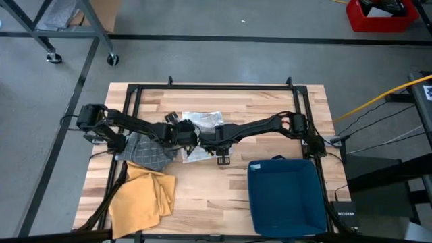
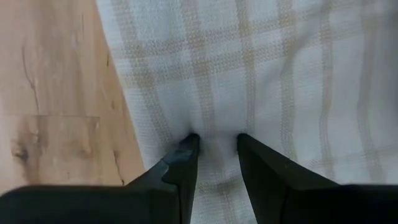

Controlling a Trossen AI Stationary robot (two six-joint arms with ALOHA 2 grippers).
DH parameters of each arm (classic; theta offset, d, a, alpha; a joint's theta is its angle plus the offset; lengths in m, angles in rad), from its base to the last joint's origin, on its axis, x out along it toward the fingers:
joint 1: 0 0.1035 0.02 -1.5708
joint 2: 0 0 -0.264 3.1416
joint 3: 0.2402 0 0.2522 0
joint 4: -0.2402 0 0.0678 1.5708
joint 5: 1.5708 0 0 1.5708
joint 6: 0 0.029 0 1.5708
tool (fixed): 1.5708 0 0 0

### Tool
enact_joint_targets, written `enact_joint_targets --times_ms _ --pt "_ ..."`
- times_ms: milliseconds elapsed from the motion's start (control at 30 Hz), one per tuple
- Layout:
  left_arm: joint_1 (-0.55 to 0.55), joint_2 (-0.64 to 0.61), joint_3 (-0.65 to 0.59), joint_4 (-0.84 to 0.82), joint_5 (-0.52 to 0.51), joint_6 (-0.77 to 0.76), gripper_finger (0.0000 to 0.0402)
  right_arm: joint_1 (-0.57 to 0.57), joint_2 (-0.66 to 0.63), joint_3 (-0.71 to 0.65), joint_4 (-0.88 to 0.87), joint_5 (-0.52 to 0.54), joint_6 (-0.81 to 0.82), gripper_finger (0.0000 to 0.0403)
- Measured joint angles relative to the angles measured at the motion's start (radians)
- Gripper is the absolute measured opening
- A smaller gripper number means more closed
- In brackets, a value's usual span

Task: Fold towel
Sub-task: Fold the white towel

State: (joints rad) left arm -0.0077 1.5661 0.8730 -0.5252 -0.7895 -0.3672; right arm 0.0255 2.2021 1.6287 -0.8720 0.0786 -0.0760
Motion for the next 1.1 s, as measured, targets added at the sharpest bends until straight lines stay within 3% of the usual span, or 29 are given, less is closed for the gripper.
enact_joint_targets --times_ms 300,467,633,833,1100 --pt "0.183 0.0 0.0 -0.02 -0.003 0.062 0.0001 0.0 0.003 -0.003 0.013 -0.012 0.02 0.0121" --pt "0.221 -0.01 0.0 -0.144 0.009 0.09 0.0001 0.0 -0.005 -0.002 0.014 -0.008 0.026 0.0121" --pt "0.212 -0.052 -0.001 -0.31 0.013 0.015 0.0001 0.001 -0.002 0.046 -0.001 0.025 0.037 0.0121" --pt "0.147 -0.209 -0.001 -0.313 0.027 -0.01 0.0001 -0.004 0.0 0.155 0.007 0.06 -0.011 0.0121" --pt "0.051 -0.336 -0.001 -0.292 0.24 -0.051 0.0001 -0.014 -0.004 0.27 0.01 0.142 -0.081 0.0121"
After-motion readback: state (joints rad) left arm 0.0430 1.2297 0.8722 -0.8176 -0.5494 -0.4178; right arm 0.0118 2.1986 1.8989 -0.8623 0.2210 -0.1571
